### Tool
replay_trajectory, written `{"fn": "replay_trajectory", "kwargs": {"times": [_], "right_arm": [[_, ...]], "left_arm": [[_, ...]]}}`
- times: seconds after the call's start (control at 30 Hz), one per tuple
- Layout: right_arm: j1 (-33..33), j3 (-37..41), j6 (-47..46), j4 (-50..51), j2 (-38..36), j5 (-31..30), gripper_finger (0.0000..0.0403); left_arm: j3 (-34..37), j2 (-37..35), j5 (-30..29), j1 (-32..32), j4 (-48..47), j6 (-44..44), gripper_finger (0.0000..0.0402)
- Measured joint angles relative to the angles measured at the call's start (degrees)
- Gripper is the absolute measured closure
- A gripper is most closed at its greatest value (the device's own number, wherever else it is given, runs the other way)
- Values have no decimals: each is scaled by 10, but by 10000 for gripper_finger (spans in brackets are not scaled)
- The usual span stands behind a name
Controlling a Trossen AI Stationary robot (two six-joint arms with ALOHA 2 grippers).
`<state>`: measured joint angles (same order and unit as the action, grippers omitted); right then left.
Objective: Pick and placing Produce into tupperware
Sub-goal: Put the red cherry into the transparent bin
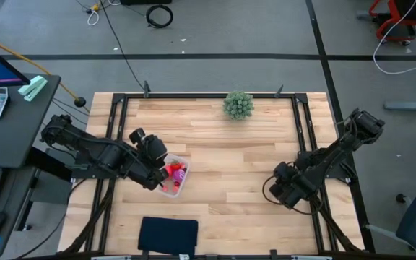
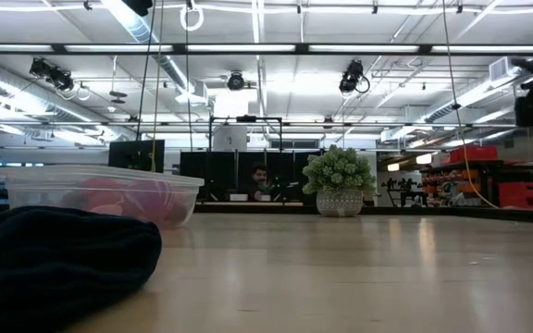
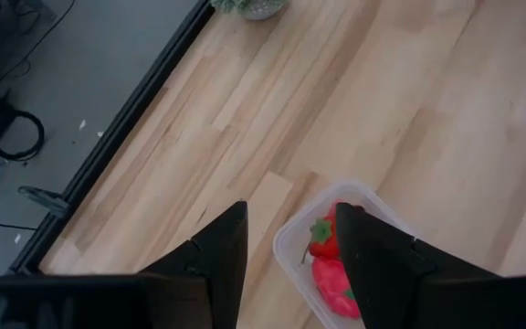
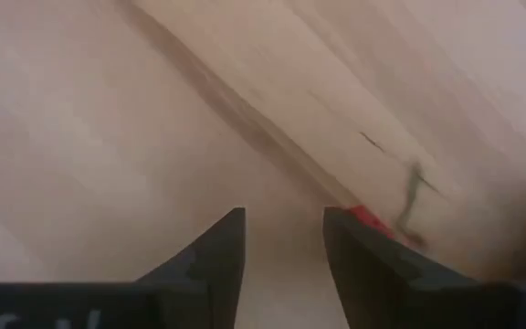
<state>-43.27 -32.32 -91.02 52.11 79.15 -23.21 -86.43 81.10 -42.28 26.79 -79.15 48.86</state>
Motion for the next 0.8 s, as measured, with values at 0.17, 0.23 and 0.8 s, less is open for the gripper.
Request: {"fn": "replay_trajectory", "kwargs": {"times": [0.17,0.23,0.8], "right_arm": [[-7,0,-52,53,0,42,234],[-11,0,-63,48,0,30,233],[9,0,-109,51,1,4,254]], "left_arm": [[0,0,0,0,1,0,230],[0,0,0,0,1,0,230],[0,0,0,0,1,5,230]]}}
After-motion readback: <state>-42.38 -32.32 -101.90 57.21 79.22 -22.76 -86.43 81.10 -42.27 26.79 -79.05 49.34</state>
